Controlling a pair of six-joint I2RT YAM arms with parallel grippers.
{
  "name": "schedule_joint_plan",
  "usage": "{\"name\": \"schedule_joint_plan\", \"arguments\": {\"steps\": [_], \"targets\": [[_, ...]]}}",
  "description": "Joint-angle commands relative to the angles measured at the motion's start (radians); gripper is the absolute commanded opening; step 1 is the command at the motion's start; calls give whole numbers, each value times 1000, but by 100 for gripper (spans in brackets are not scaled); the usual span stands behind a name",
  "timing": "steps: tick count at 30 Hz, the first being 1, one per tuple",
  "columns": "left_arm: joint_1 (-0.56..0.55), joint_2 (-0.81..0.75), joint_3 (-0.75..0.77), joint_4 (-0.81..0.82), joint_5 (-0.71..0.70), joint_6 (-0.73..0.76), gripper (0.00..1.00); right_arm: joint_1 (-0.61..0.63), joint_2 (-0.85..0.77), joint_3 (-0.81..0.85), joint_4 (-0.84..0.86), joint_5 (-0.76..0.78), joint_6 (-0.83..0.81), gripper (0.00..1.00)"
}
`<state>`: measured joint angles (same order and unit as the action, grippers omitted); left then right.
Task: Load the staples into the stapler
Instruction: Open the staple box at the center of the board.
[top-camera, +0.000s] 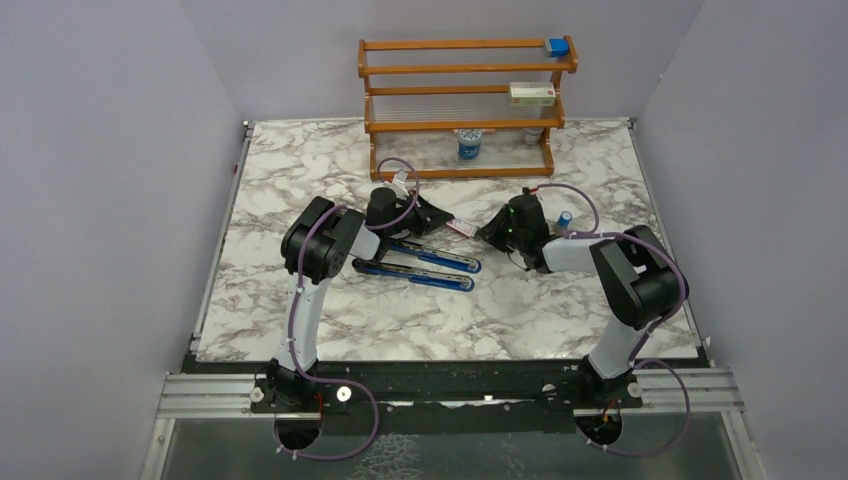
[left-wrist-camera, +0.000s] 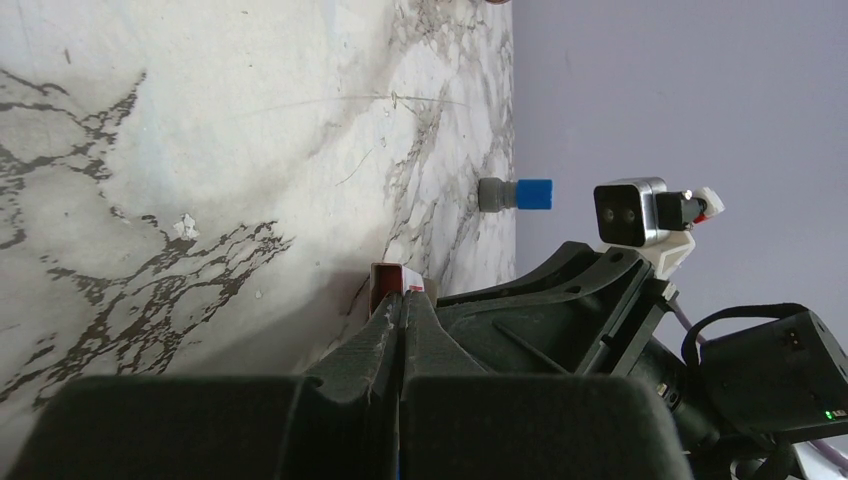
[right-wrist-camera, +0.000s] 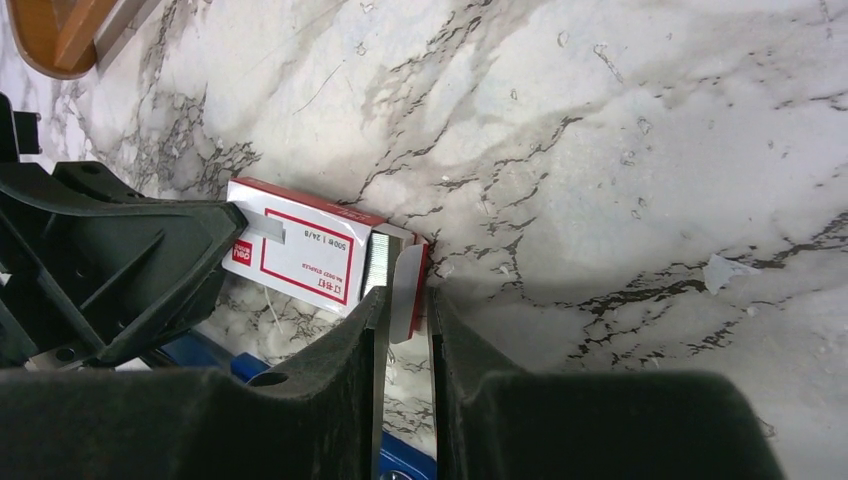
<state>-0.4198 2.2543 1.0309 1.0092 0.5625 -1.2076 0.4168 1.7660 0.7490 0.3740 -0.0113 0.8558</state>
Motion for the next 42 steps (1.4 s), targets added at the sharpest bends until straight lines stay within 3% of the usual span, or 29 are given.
{"name": "schedule_joint_plan", "arguments": {"steps": [1,17,38,42], "targets": [[9,11,-9,52,-3,9,0,-8,-6,-44,-91,57,-26,24],[14,13,-9,53,2,10,0,-16,-2,-47,-85,45,-31,15],[15,18,-5,52,8,10,0,-23,60,6,-69,-24,-47,13],[14,18,-5,52,10,11,0,-24,58,-5,-65,-24,-52,5]]}}
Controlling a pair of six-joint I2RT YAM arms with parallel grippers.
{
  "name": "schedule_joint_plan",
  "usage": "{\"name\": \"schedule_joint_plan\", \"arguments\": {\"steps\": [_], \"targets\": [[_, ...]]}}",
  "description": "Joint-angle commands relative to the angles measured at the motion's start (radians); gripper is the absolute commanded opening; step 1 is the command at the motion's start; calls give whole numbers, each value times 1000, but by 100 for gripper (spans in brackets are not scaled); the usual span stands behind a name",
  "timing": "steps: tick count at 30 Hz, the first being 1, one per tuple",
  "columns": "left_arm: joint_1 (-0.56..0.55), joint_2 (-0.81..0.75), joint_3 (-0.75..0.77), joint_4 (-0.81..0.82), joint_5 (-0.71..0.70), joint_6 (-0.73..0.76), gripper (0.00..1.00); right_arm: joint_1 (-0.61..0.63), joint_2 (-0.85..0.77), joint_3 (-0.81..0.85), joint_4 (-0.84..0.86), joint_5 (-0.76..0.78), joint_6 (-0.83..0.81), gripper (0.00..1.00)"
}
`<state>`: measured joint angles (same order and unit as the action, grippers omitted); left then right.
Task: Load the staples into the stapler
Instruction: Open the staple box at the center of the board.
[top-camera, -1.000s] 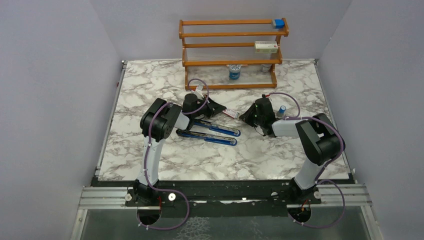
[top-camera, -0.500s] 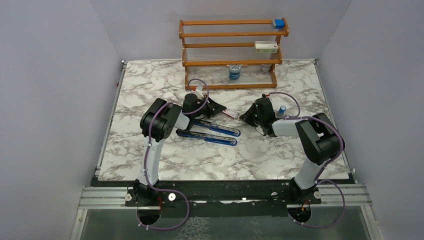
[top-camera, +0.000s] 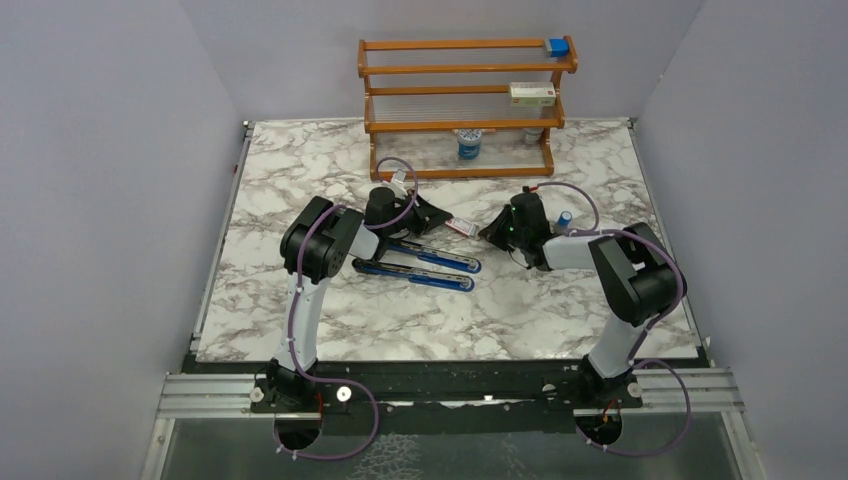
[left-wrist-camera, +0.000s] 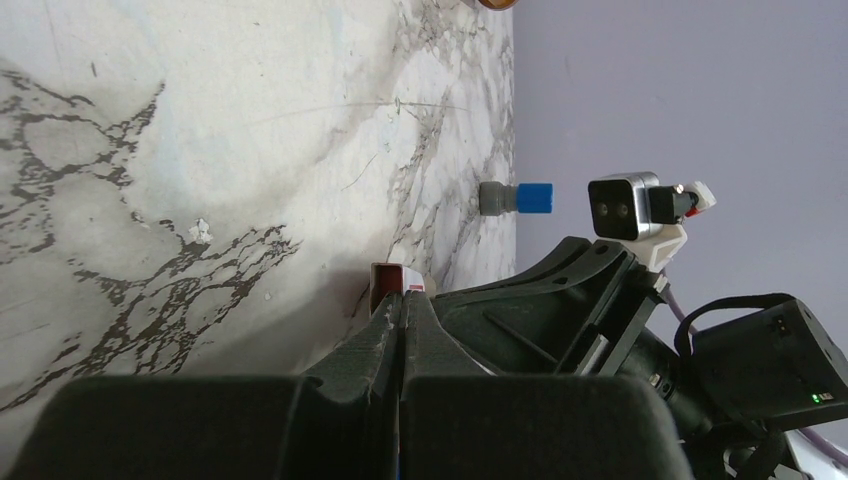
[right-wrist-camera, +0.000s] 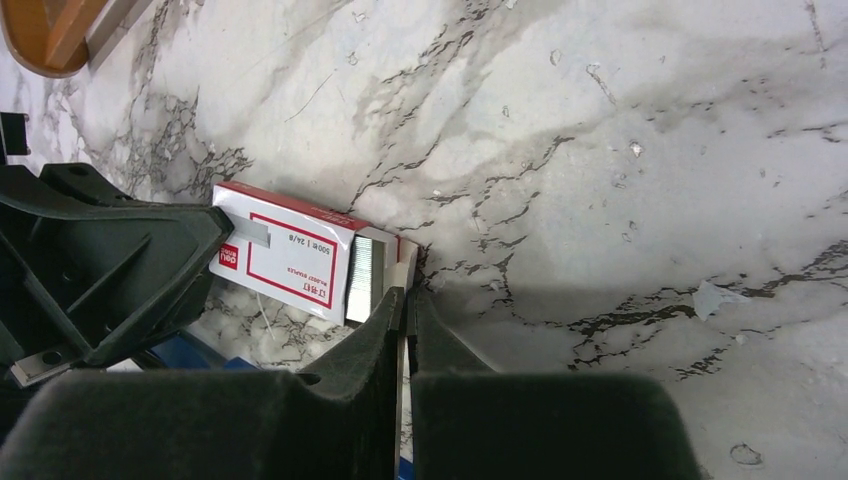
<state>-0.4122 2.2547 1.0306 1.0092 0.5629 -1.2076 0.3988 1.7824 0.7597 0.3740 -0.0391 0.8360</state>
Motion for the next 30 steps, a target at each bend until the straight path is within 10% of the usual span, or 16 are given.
{"name": "schedule_joint_plan", "arguments": {"steps": [1,30], "targets": [[6,19,-4,53,9,11,0,-6,37,-19,-62,5,-32,1],[35,20,5,53,12,26,0,-57,-103,-166,-80,94,-74,1]]}}
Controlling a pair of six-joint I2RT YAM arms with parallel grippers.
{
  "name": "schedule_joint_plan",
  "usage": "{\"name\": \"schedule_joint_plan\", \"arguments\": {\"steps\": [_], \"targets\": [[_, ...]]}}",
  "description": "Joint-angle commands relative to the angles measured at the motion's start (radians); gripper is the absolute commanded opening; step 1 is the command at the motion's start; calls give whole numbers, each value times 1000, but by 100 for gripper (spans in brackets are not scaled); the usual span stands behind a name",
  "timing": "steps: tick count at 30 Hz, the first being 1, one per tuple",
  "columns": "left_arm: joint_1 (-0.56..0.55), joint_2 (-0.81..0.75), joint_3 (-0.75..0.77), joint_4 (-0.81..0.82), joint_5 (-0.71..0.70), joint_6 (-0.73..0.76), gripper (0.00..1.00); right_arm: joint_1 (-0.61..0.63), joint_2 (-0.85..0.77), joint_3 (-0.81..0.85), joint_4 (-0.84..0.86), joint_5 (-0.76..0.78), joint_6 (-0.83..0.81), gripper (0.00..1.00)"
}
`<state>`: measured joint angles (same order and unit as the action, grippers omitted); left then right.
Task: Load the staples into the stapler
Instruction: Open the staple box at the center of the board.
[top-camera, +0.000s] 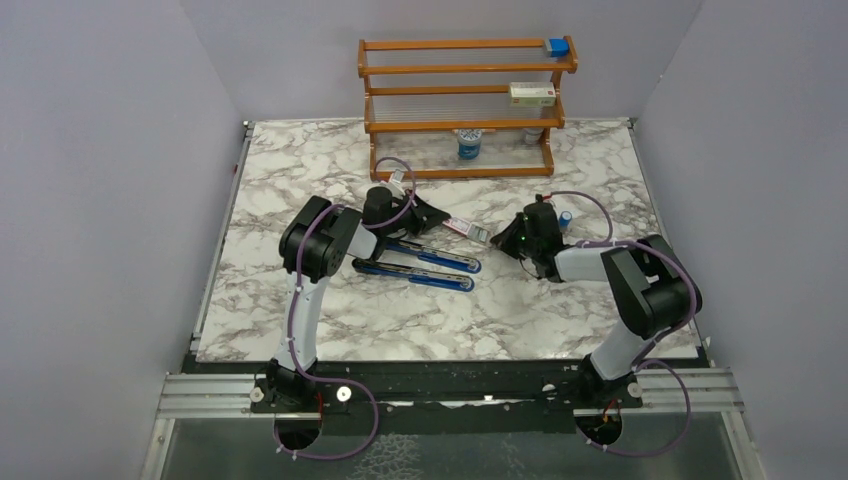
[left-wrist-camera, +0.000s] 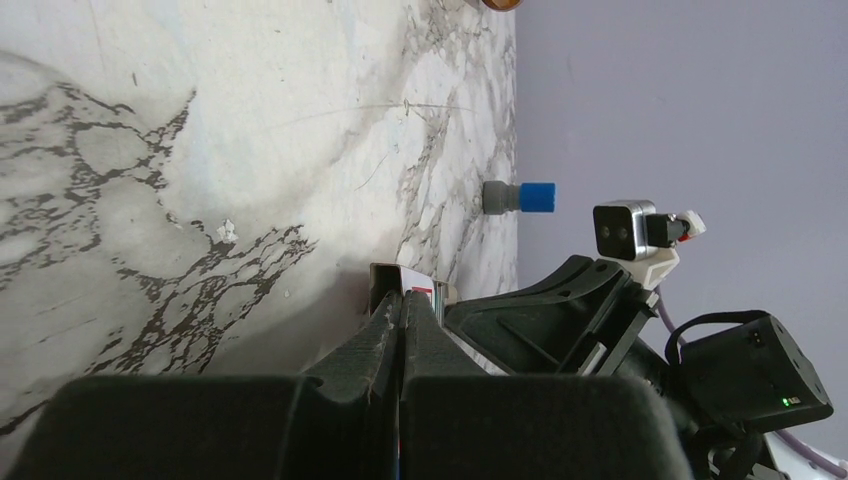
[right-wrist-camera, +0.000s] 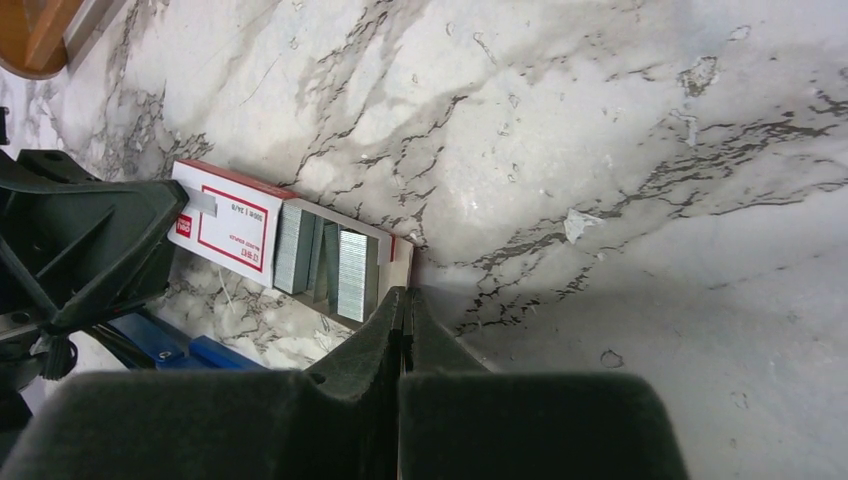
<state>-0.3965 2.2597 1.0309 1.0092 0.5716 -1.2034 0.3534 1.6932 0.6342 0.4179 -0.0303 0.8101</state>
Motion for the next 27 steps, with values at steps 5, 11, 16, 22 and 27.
{"name": "schedule_joint_plan", "arguments": {"steps": [5,11,16,22,27], "targets": [[25,15,8,52,5,26,0,-14,-43,-53,-140,111,-69,1],[31,20,16,51,11,30,0,-16,-60,-56,-149,121,-87,1],[34,21,18,46,11,37,0,-17,-65,-55,-154,127,-94,1],[37,28,33,33,16,44,0,-17,-79,-54,-161,140,-94,1],[38,31,42,17,19,55,16,-18,-89,-54,-158,137,-98,1]]}}
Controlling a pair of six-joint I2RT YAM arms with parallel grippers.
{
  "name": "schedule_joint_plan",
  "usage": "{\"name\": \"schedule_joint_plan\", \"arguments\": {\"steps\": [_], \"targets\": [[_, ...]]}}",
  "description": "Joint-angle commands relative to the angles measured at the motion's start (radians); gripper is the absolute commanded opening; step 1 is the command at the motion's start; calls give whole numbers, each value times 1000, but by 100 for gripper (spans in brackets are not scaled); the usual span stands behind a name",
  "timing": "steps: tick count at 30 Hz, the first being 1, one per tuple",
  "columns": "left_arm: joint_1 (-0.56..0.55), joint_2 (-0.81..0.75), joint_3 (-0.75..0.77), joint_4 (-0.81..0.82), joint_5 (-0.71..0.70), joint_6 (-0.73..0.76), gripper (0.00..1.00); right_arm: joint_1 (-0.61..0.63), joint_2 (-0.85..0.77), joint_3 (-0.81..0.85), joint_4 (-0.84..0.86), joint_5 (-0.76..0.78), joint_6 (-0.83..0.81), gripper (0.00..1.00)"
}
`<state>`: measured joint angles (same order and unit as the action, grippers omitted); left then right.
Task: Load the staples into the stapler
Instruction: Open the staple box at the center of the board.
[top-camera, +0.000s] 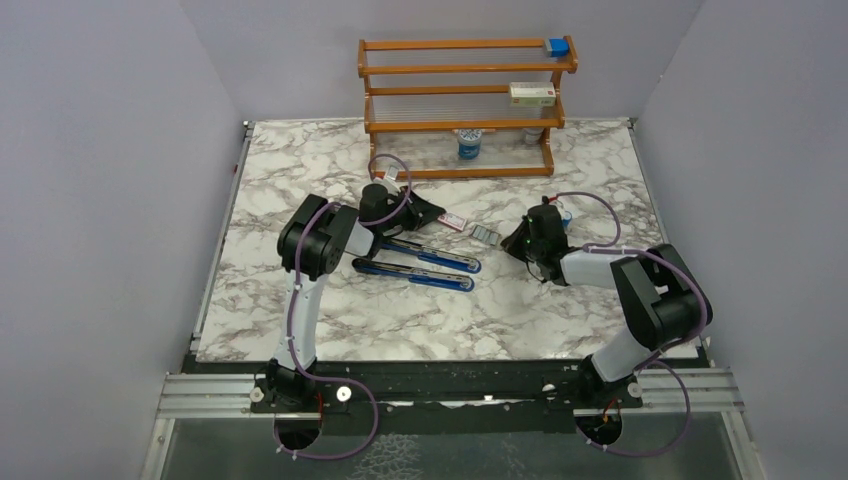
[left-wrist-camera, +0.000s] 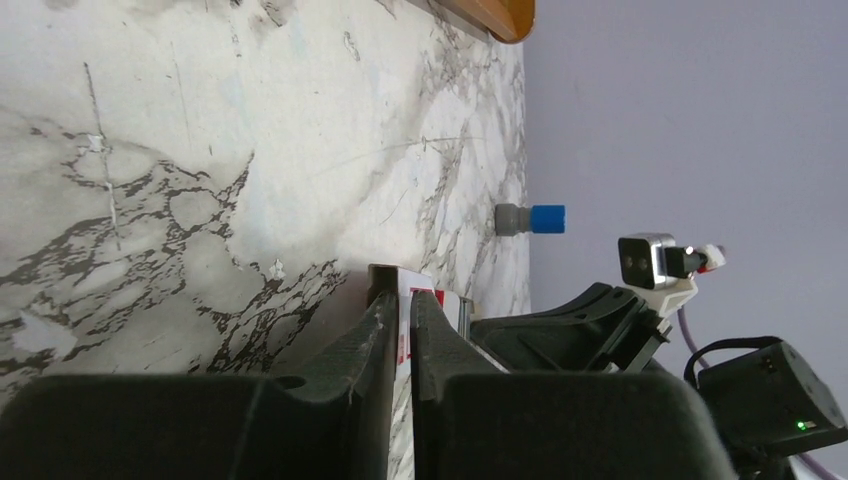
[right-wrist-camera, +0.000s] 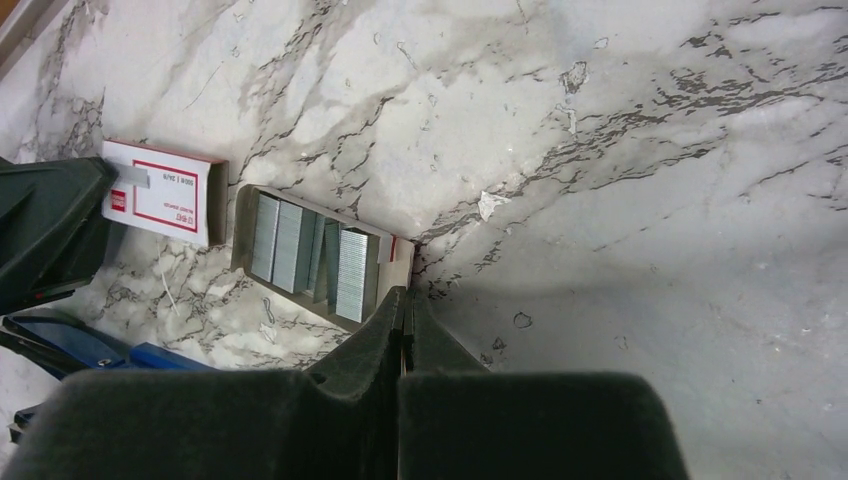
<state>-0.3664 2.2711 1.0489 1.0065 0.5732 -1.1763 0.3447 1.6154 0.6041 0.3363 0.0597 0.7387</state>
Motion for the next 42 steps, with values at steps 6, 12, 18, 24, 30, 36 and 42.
{"name": "schedule_joint_plan", "arguments": {"steps": [6,12,18,24,30,36,42], "targets": [[12,8,30,-6,15,54,40,-9,-9,-21,-66,29,-27,1],[22,-22,34,-65,7,108,52,-9,-12,-21,-66,30,-32,1],[46,-49,36,-145,3,158,58,-9,-17,-23,-67,32,-35,1],[47,-79,56,-284,-18,242,64,-9,-20,-20,-71,37,-40,1],[49,-128,74,-426,-58,321,69,-9,-29,-15,-81,47,-51,1],[48,-195,120,-601,-106,434,72,-9,-26,-16,-42,-17,-76,5],[37,-270,165,-822,-178,569,73,-11,-26,-28,1,-75,-85,11]]}}
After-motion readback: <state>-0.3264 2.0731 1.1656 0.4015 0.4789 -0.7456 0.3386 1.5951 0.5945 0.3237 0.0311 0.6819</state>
